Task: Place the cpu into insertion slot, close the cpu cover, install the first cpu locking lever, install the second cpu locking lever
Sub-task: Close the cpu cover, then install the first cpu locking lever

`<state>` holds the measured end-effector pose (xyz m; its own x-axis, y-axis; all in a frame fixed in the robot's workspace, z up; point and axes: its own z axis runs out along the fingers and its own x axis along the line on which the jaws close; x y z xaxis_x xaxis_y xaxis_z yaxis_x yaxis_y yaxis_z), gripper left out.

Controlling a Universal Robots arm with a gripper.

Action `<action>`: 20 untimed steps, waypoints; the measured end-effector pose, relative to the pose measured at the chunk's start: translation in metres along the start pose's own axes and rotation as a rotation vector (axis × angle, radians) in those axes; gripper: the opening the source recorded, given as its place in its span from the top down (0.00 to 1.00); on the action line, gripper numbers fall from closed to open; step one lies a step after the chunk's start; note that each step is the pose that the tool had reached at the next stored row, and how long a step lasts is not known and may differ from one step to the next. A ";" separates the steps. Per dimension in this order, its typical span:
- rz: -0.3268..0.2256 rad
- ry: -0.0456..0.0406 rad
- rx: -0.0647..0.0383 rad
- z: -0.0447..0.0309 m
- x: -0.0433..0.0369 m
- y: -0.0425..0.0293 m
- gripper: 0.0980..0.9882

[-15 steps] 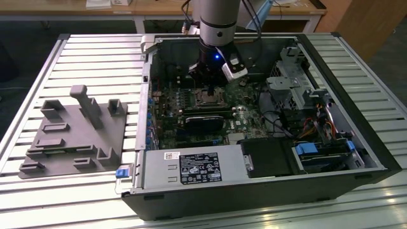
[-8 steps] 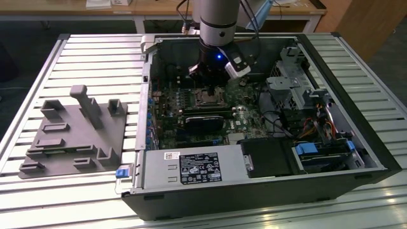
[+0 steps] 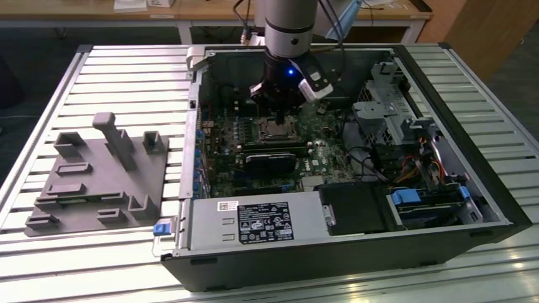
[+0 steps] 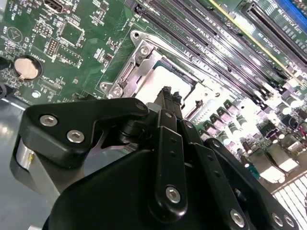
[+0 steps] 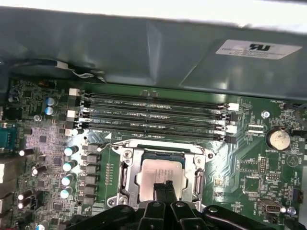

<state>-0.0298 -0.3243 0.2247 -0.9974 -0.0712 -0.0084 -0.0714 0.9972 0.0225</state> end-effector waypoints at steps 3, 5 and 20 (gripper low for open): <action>0.002 -0.0004 0.000 -0.0046 -0.0001 0.0001 0.99; 0.005 -0.0008 0.000 -0.0075 -0.0001 0.0002 0.99; 0.043 -0.0027 0.000 -0.0142 -0.0001 0.0003 0.99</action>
<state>-0.0298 -0.3243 0.2389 -0.9995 -0.0285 -0.0101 -0.0287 0.9993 0.0225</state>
